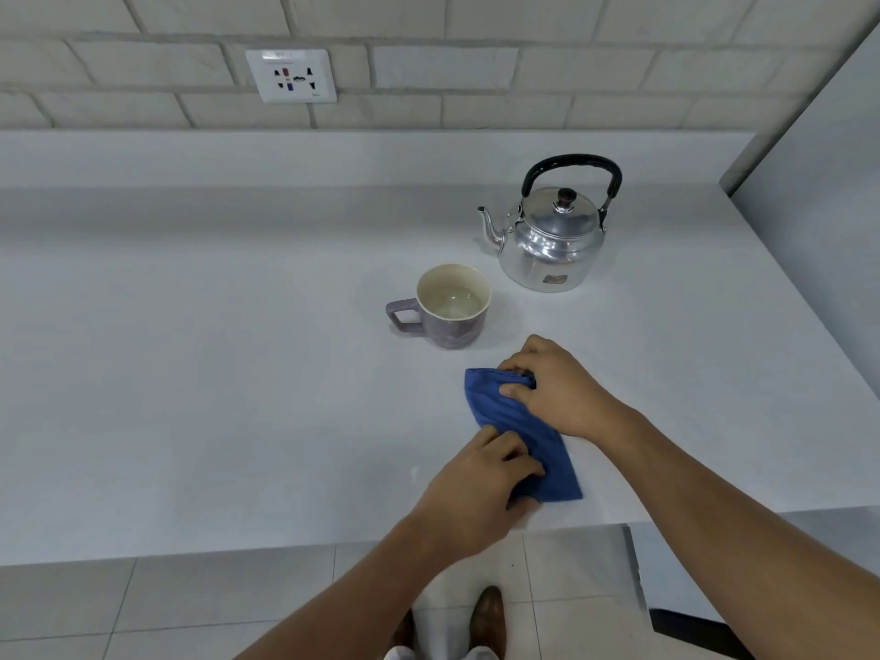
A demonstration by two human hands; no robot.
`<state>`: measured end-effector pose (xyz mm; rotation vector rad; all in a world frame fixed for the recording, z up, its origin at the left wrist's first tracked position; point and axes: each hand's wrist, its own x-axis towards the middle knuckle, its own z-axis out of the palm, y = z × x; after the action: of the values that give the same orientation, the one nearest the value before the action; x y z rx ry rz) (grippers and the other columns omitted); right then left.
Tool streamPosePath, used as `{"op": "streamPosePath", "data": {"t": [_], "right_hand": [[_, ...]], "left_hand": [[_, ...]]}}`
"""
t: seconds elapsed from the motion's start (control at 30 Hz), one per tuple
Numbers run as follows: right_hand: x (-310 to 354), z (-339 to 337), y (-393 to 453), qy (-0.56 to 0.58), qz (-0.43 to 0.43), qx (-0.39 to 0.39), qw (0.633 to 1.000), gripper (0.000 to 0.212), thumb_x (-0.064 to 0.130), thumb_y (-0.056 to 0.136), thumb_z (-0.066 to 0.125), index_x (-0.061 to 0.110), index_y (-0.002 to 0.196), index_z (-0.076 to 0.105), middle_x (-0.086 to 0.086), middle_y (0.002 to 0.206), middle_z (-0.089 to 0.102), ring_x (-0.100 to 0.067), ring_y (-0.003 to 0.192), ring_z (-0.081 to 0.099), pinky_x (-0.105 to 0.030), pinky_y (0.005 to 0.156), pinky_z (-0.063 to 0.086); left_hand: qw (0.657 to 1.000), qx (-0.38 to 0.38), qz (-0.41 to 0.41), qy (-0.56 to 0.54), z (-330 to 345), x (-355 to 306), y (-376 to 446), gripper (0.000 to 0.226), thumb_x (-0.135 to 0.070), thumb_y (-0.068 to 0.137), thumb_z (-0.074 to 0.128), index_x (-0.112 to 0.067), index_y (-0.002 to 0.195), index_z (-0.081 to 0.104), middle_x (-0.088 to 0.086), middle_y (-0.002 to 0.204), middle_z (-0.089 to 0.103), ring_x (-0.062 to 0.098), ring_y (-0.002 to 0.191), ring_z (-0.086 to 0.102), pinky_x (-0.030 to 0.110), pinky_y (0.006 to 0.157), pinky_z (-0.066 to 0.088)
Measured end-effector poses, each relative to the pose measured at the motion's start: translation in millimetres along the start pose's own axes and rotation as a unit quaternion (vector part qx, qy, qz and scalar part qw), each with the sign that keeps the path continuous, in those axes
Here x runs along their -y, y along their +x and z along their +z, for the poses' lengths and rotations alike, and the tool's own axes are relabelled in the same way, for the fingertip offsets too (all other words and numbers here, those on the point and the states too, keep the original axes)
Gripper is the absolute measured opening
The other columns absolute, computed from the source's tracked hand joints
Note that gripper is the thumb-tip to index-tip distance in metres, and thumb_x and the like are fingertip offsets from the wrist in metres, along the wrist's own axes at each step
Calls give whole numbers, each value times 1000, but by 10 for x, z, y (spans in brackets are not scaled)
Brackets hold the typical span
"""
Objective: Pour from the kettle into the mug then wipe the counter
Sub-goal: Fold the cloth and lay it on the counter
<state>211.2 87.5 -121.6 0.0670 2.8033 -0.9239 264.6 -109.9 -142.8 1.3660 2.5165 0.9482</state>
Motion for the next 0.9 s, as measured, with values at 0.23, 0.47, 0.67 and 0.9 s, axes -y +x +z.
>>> {"op": "streamPosePath", "data": {"t": [0.23,0.47,0.67,0.9], "right_hand": [[66,-84,-78,63,26,-56,996,9,17,89,74,16,97,78,2,96,62,-13,86,63,-16,76,45],[229,-251,-168,148,66,-77,984,3,20,85,77,23,86,78,2,82,75,-8,72,64,-12,63,45],[730,-83,-189,265,81,-39,960,8,15,79,80,20,82,74,6,67,74,-4,57,64,-24,56,53],[1502,582,-32,387,113,18,915,20,16,74,85,7,86,72,-9,82,79,-26,70,75,-38,70,63]], "left_hand": [[995,14,87,47,-185,127,-52,31,0,80,74,-6,110,78,10,98,73,27,86,67,34,76,59],[996,-70,42,32,-625,454,-360,33,8,72,82,-9,100,81,6,95,74,24,82,68,29,70,56],[985,-151,-23,79,-1204,830,-867,16,-4,86,76,-12,99,81,1,103,75,18,96,65,25,83,53],[964,-161,-91,192,-1894,1281,-1512,27,-17,93,56,-11,93,82,0,102,78,26,90,70,37,73,59]]}}
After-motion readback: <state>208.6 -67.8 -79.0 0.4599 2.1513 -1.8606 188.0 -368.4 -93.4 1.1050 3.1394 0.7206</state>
